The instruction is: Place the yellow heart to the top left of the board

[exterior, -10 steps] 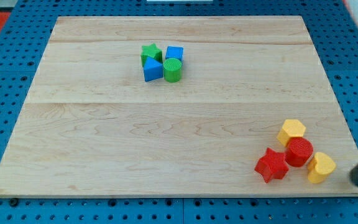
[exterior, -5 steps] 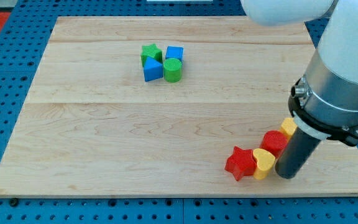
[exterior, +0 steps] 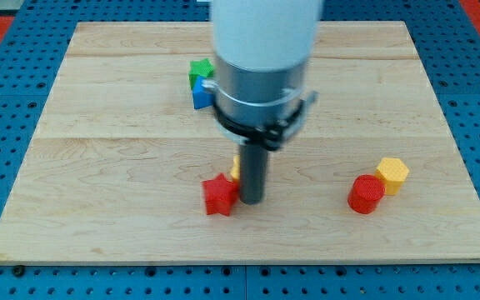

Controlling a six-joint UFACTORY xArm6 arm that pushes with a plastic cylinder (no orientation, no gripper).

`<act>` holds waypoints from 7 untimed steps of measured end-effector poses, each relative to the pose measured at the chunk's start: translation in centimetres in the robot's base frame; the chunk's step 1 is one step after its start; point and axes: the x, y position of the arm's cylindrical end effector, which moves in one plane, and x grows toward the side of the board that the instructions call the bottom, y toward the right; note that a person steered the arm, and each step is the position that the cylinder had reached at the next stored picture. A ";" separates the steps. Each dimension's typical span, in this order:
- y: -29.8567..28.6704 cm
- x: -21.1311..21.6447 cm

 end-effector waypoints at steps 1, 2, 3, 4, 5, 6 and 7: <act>-0.8 -3.4; -0.2 -5.4; -0.2 -7.4; 1.3 -8.7; 2.1 -11.3; -3.4 -9.9; -8.8 -7.9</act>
